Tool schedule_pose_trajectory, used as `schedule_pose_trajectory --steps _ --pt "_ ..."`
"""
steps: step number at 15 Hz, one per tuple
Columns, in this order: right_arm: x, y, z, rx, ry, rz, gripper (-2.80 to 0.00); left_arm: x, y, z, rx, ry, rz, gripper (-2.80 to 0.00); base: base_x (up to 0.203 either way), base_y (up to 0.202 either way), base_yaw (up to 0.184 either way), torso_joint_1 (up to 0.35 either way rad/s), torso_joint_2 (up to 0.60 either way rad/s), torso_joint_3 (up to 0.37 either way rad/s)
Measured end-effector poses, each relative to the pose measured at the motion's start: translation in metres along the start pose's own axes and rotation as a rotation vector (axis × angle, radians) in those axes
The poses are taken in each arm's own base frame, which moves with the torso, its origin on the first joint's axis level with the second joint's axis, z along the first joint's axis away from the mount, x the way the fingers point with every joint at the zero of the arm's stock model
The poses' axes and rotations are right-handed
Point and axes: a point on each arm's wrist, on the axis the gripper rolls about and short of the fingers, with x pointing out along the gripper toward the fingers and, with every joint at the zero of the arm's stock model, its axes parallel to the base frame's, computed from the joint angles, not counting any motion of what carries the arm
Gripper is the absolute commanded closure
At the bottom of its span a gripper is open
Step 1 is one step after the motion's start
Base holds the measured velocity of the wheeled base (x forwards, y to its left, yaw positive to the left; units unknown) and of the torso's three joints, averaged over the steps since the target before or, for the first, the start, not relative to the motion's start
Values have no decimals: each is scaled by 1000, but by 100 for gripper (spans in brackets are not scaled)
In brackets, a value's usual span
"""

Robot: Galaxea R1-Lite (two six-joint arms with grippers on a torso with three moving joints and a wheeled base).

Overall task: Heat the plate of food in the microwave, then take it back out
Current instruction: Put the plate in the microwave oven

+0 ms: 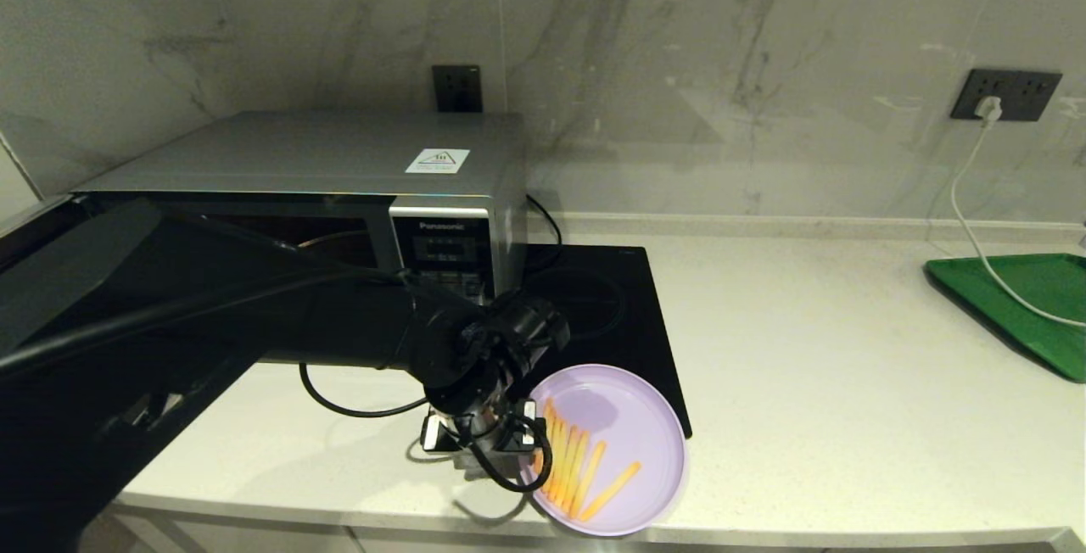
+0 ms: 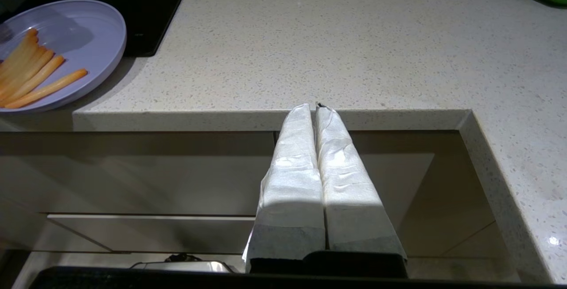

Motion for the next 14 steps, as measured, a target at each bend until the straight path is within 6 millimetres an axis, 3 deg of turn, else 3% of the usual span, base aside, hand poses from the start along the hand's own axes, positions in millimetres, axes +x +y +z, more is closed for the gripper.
schedule_pose_trajectory --steps 9,10,14 --pt "0 0 0 0 0 0 0 14 -2 -3 7 28 19 -280 0 0 0 0 0 0" --pt "0 0 0 0 0 0 0 15 -2 -3 7 29 20 0 0 0 0 0 0 0" --pt "0 0 0 0 0 0 0 16 -4 -5 13 38 18 0 0 0 0 0 0 0"
